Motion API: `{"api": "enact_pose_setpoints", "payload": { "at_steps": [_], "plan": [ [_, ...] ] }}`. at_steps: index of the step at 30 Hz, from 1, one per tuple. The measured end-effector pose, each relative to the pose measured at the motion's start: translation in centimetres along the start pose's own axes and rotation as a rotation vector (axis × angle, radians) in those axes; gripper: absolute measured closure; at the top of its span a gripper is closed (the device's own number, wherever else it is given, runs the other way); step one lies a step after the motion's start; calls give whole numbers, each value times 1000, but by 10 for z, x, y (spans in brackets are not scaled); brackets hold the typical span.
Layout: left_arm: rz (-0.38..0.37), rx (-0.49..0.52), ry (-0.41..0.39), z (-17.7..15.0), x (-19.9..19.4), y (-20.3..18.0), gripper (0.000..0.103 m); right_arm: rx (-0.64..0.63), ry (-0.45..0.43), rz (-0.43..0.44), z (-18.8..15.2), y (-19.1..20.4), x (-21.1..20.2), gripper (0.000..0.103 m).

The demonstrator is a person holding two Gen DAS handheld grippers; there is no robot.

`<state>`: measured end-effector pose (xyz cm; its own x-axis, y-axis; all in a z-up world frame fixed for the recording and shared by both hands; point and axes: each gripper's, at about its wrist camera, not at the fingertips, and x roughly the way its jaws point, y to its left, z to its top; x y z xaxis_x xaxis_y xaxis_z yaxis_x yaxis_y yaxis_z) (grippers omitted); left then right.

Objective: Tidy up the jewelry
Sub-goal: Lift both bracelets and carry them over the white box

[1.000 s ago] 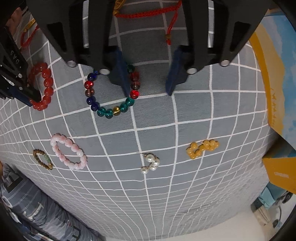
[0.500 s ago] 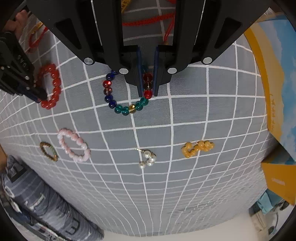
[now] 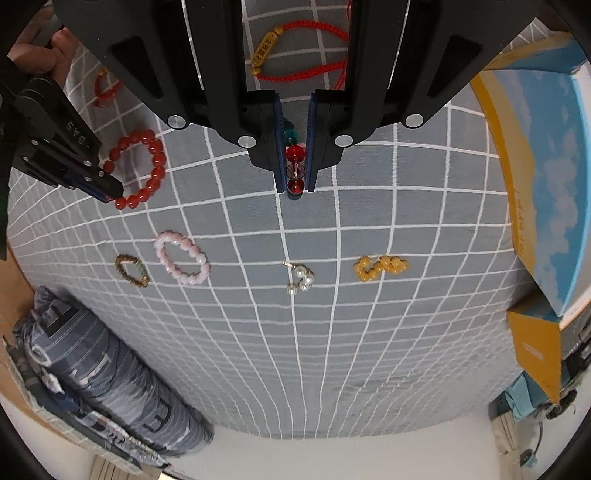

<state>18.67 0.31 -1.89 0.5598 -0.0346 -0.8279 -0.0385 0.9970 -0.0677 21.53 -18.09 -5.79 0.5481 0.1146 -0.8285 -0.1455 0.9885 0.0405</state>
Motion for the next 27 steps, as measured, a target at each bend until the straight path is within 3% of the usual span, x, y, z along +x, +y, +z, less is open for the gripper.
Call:
{"api": "enact_pose_setpoints", "payload": {
  "at_steps": [10, 27],
  "plan": [
    [24, -13, -108, 3, -35, 4, 94, 7, -77, 18, 13, 11, -19, 90],
    [47, -35, -171, 4, -64, 18, 94, 4, -167, 18, 31, 27, -48, 90]
  ]
}}
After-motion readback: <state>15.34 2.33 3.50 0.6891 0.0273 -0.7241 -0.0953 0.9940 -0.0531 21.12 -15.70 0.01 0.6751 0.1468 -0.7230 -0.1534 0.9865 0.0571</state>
